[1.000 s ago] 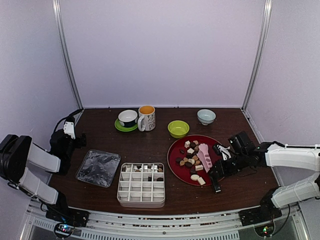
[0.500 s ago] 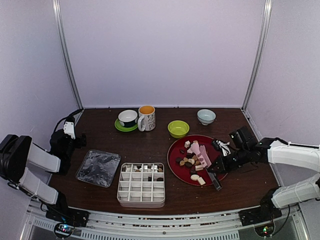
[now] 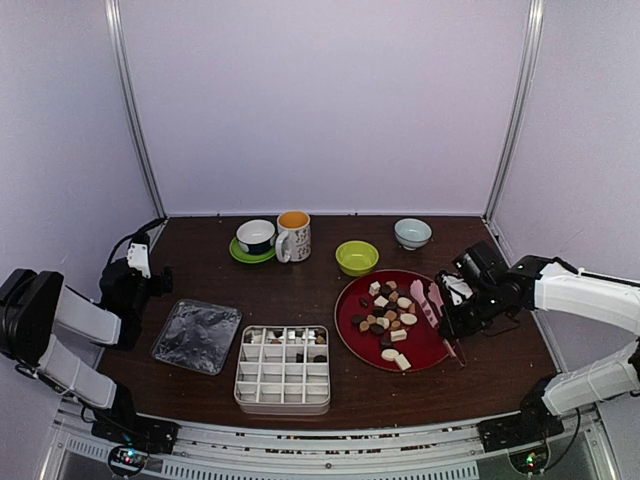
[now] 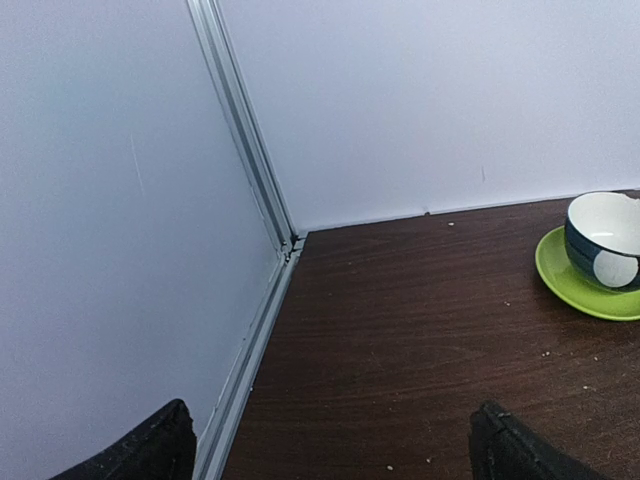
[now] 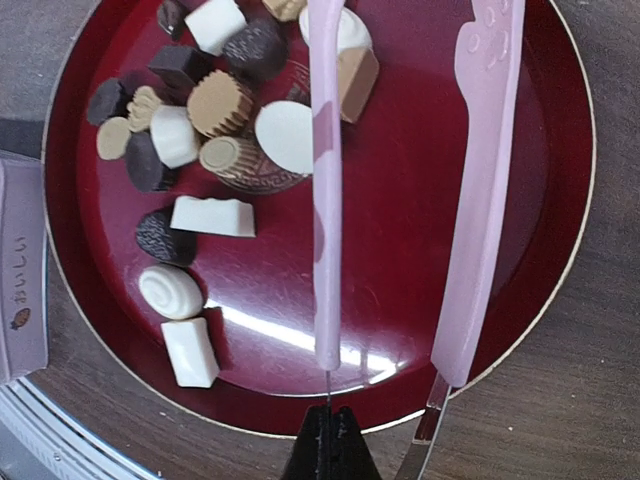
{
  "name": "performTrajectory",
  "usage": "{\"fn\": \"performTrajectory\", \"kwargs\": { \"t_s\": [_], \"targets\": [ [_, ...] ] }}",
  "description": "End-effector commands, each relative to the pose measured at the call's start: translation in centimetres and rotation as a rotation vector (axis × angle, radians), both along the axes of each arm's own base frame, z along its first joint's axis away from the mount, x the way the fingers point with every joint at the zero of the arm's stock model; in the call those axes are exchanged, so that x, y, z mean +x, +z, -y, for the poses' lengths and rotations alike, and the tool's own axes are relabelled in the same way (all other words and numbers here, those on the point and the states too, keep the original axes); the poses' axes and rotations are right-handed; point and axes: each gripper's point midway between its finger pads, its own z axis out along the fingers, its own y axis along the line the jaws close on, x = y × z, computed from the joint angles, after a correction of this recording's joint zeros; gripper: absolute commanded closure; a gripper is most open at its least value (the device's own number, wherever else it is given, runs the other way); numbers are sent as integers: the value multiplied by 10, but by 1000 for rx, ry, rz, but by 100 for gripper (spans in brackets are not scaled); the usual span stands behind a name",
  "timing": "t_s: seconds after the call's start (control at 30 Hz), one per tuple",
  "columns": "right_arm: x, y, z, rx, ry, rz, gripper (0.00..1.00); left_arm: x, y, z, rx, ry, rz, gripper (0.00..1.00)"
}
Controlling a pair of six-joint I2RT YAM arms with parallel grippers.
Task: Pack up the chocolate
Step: Adjust the clamp on the plate.
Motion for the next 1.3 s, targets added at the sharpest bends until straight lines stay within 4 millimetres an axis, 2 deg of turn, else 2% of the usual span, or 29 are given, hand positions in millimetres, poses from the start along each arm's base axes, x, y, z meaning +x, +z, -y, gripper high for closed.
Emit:
{"fn": "performTrajectory", "kwargs": {
  "t_s": [0.0,0.23,0.37,0.5,0.63,0.73,0.9,1.27],
  "targets": [
    [3,-8,14,-116,-33,8,100,4,13,-4,-1,15,43,2],
    [0,-16,8,-139,-9,-9,92,4,13,-4,-1,14,44,2],
    [3,-7,5,-121,-9,14,79,4,13,-4,-2,15,44,2],
    [6,5,8,-127,-16,47,71,4,13,-4,-1,14,45,2],
    [12,18,14,-130,-48,108,58,4,13,-4,-2,14,44,2],
    [13,23,14,-120,-60,125,42,4,13,-4,-2,14,43,2],
    [14,25,18,-129,-72,142,27,4,13,-4,-1,15,43,2],
    [13,30,21,-118,-98,158,25,4,13,-4,-1,15,44,2]
  ]
}}
